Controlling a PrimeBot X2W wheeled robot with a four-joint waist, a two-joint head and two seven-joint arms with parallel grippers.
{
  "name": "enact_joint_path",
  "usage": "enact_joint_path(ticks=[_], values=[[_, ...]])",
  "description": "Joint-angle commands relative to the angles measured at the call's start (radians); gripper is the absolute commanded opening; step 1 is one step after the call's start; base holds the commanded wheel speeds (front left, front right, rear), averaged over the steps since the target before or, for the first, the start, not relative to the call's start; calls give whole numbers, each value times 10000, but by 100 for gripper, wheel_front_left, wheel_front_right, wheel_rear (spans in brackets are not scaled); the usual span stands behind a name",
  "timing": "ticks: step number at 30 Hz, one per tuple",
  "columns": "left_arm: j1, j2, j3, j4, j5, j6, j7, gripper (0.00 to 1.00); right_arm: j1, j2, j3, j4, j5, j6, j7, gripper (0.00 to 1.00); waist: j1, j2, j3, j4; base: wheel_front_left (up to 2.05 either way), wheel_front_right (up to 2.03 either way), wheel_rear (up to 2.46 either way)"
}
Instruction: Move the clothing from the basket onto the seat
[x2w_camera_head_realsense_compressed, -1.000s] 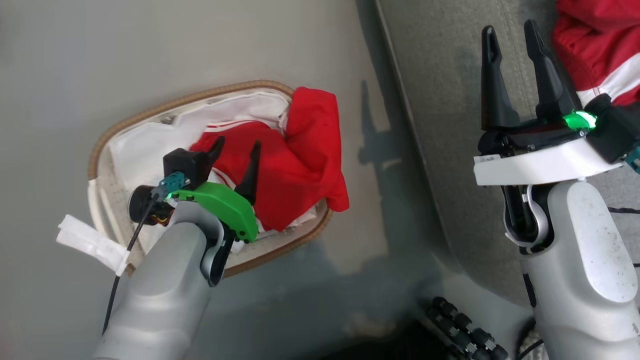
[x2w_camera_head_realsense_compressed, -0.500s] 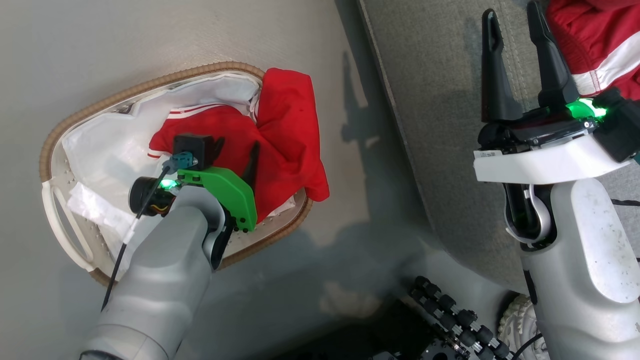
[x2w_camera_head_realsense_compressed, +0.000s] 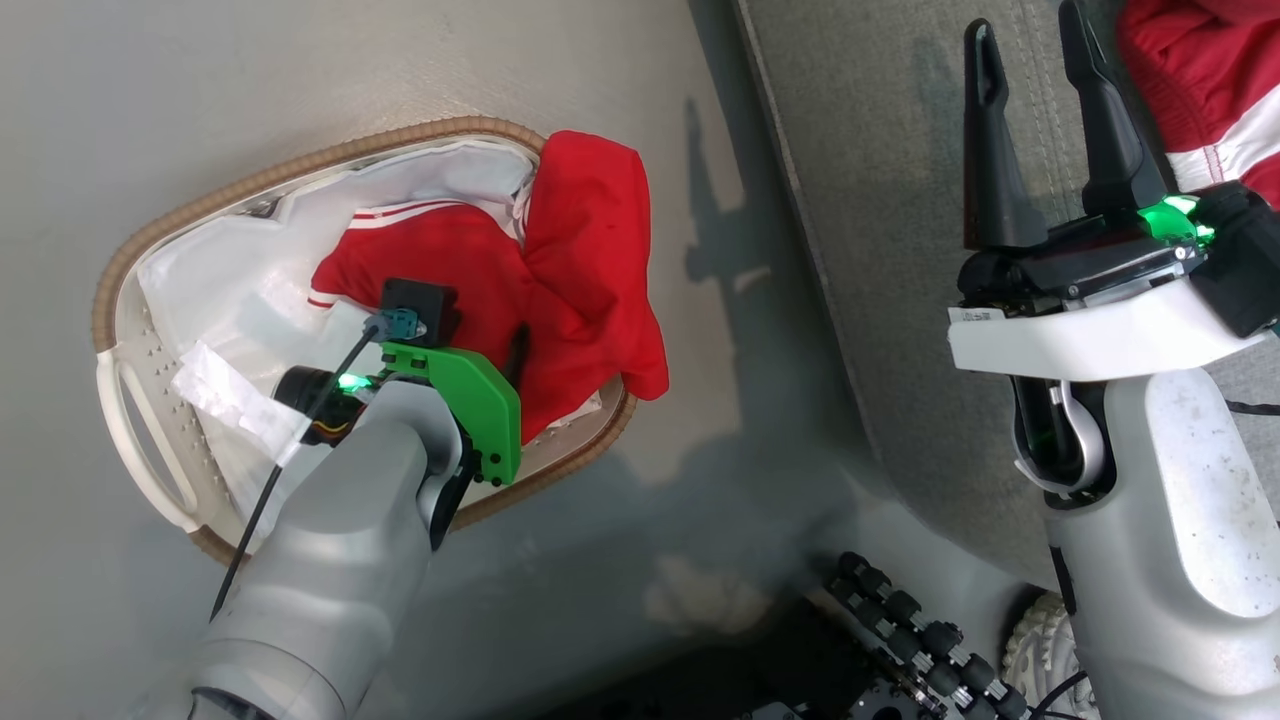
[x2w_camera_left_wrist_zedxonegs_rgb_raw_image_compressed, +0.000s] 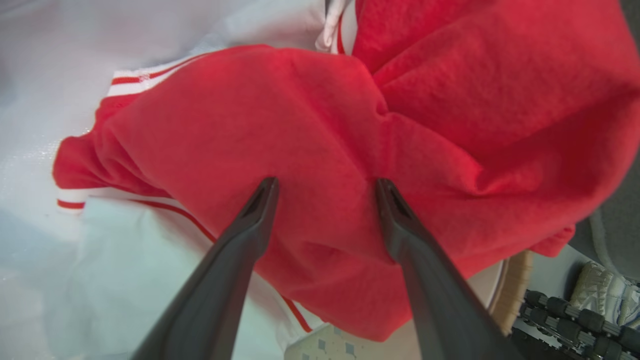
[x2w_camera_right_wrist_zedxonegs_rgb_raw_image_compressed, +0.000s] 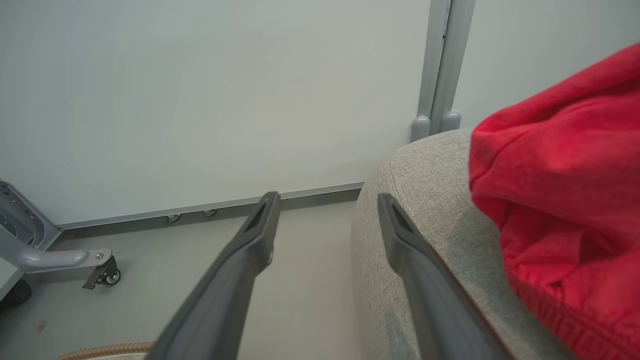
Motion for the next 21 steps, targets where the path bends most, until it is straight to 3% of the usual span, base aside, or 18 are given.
enact_joint_path(ticks=[1, 21], values=[[-31, 24, -119, -80, -141, -47, 5, 100, 50, -25, 4, -72, -57, -10, -48, 100, -1, -1, 1, 20, 0, 0, 0], [-8, 81, -2439, -645, -1011, -47, -161, 100, 7, -25, -13, -54, 128, -10, -48, 100, -1, -1, -8, 23, 0, 0, 0]])
